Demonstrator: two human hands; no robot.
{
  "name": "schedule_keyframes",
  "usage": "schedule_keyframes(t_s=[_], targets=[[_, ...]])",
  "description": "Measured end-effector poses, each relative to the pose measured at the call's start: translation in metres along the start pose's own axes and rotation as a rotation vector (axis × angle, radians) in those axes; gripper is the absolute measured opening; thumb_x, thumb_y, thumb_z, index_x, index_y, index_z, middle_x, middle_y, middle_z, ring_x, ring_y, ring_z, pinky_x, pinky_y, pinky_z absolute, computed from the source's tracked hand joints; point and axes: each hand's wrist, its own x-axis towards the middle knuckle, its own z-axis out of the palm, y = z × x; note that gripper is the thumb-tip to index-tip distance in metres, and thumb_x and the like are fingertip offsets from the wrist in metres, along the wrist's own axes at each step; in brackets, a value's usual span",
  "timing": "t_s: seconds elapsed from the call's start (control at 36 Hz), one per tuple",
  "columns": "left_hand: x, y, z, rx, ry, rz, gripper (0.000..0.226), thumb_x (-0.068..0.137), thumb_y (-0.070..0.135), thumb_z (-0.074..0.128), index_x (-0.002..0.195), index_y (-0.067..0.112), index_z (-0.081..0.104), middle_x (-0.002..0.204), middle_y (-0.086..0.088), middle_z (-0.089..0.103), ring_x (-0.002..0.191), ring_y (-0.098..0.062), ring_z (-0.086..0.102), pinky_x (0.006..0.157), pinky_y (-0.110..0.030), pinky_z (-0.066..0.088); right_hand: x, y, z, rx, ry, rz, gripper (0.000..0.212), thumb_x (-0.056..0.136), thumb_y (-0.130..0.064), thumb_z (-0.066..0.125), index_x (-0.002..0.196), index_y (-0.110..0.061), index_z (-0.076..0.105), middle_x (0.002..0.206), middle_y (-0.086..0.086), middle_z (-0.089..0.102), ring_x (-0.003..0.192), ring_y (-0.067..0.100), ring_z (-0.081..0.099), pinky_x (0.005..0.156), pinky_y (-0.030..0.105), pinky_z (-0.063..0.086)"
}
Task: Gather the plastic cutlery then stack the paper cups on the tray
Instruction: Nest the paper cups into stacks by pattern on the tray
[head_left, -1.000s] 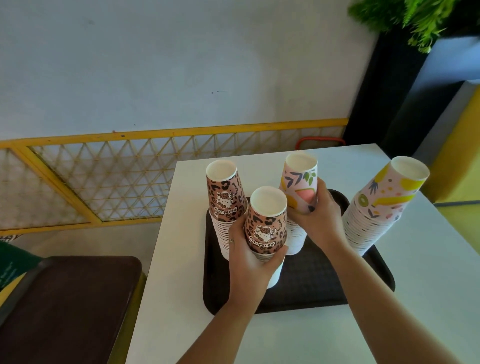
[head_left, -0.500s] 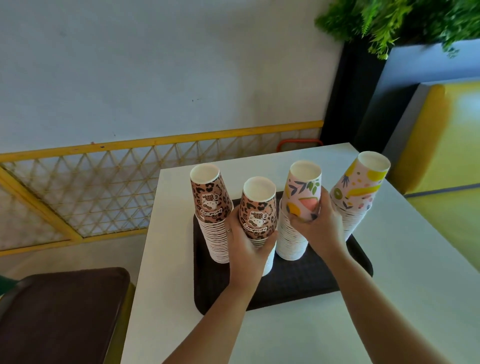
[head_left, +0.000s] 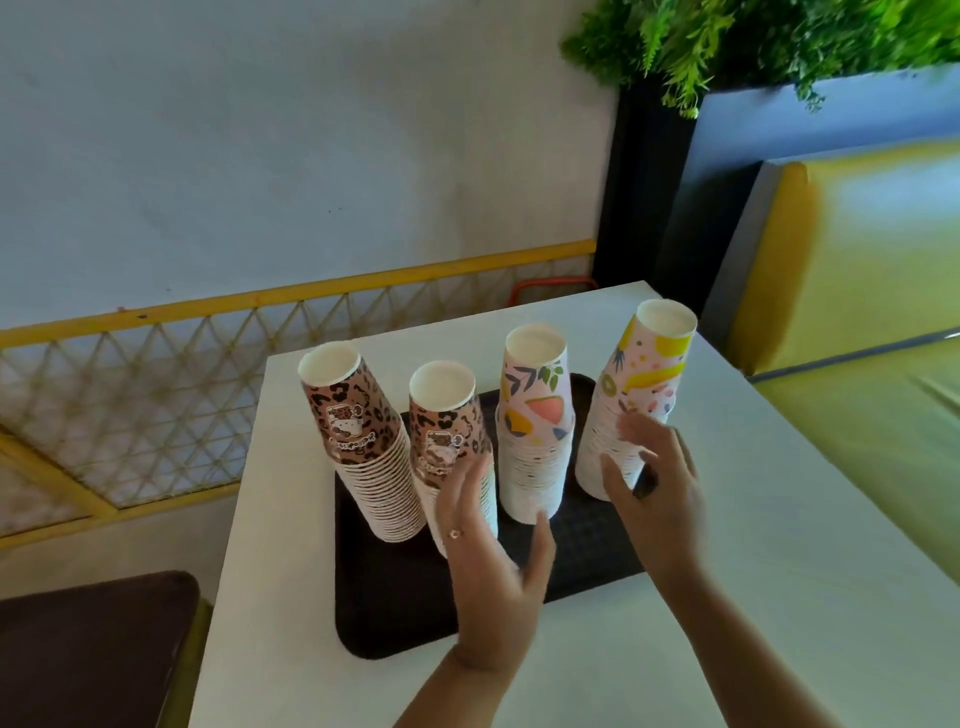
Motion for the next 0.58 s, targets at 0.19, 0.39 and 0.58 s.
schedule_keyframes(t_s=[0.19, 0.39, 0.58], targets=[[-0.023, 0.003, 0.06, 0.015, -0.204, -0.28, 0.095, 0.077, 0.017, 0.074, 0.146, 0.017, 0.01, 0.155, -0.005, 0.015, 0.145, -0.015, 0.017, 0.116, -0.014, 0.014, 0.011, 0.05, -0.012, 0.018, 0.076, 0.084, 0.056, 0.073, -0.005, 0.075, 0.12, -0.012, 0.047, 0.122, 0.006, 0.045, 0.1, 0.013, 0.051, 0.081, 0.017, 0.043], [-0.017, -0.011, 0.103, 0.093, -0.088, -0.428, 0.113, 0.068, 0.008, 0.081, 0.147, 0.016, 0.0, 0.154, -0.01, 0.011, 0.145, -0.022, 0.014, 0.118, -0.043, 0.022, 0.033, 0.091, -0.012, -0.025, -0.137, 0.16, 0.086, 0.068, -0.014, 0.081, 0.136, -0.014, 0.029, 0.138, 0.003, 0.028, 0.113, 0.011, 0.044, 0.093, 0.031, 0.044], [-0.01, -0.032, 0.119, 0.116, 0.017, -0.555, 0.101, 0.071, 0.005, 0.079, 0.145, 0.003, 0.011, 0.149, -0.014, 0.026, 0.14, -0.024, 0.027, 0.114, -0.021, 0.021, 0.046, 0.11, 0.002, 0.108, -0.296, 0.148, 0.093, 0.066, -0.011, 0.081, 0.141, -0.018, 0.025, 0.139, -0.001, 0.028, 0.11, -0.013, 0.032, 0.088, 0.029, 0.044]])
